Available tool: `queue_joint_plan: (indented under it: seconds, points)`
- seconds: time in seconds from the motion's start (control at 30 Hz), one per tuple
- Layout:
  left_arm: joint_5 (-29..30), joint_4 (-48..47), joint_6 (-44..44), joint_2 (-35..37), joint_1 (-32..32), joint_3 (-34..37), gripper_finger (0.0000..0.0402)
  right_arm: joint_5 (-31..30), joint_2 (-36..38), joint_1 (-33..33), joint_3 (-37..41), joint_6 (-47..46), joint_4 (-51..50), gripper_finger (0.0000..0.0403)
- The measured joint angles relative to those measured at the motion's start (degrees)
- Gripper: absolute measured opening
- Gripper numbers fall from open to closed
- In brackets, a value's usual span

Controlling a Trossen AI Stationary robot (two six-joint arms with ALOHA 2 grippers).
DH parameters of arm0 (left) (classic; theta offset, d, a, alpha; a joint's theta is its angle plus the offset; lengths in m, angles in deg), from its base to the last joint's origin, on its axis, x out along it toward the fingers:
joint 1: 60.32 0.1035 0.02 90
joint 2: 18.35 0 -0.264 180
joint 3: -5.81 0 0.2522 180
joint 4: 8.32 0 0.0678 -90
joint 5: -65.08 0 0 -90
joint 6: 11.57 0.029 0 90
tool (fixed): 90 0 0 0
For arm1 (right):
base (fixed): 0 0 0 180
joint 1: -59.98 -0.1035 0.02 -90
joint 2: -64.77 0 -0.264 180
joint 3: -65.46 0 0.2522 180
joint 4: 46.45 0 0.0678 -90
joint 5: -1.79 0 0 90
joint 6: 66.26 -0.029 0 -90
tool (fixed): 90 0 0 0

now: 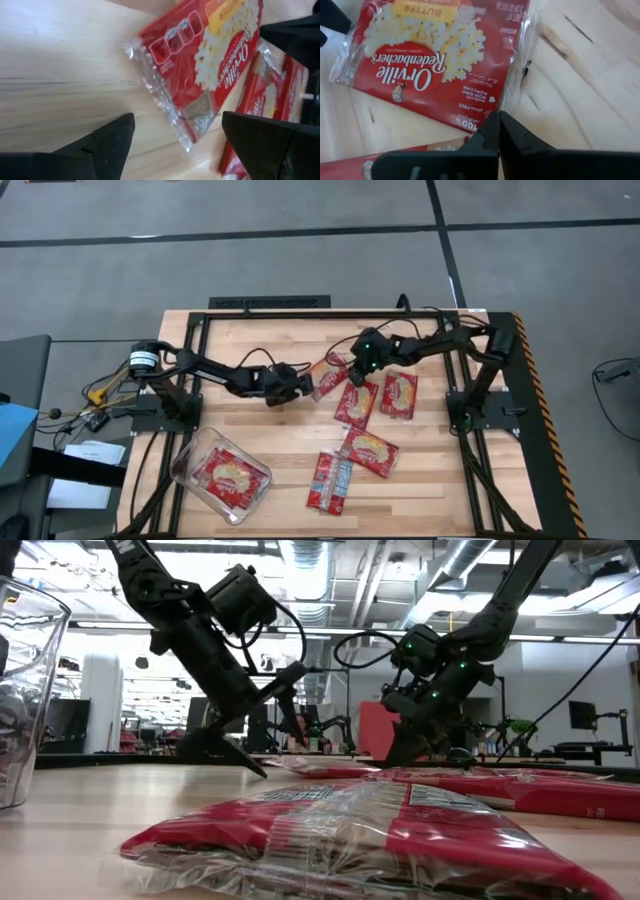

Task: Sort popcorn bags into baskets
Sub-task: Put the red popcorn bag into the transparent bin

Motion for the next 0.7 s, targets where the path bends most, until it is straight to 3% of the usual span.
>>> queue_joint_plan:
  seconds: [0.27, 0.57, 0.7]
  points:
    - [3.54, 3.13, 0.02, -2.26, 0.15, 0.11, 0.0302, -0.04, 0.48, -1.42, 0.02, 0.12, -0.50, 0.0034]
    - [6.25, 5.12, 4.43, -2.34, 0.39, 0.17, 0.0302, -0.21, 0.00, -3.74, 0.02, 3.28, -0.31, 0.0016]
    - [6.77, 5.12, 4.47, -2.36, 0.42, 0.17, 0.0278, -0.13, 0.17, -4.02, 0.02, 3.34, -0.11, 0.0025]
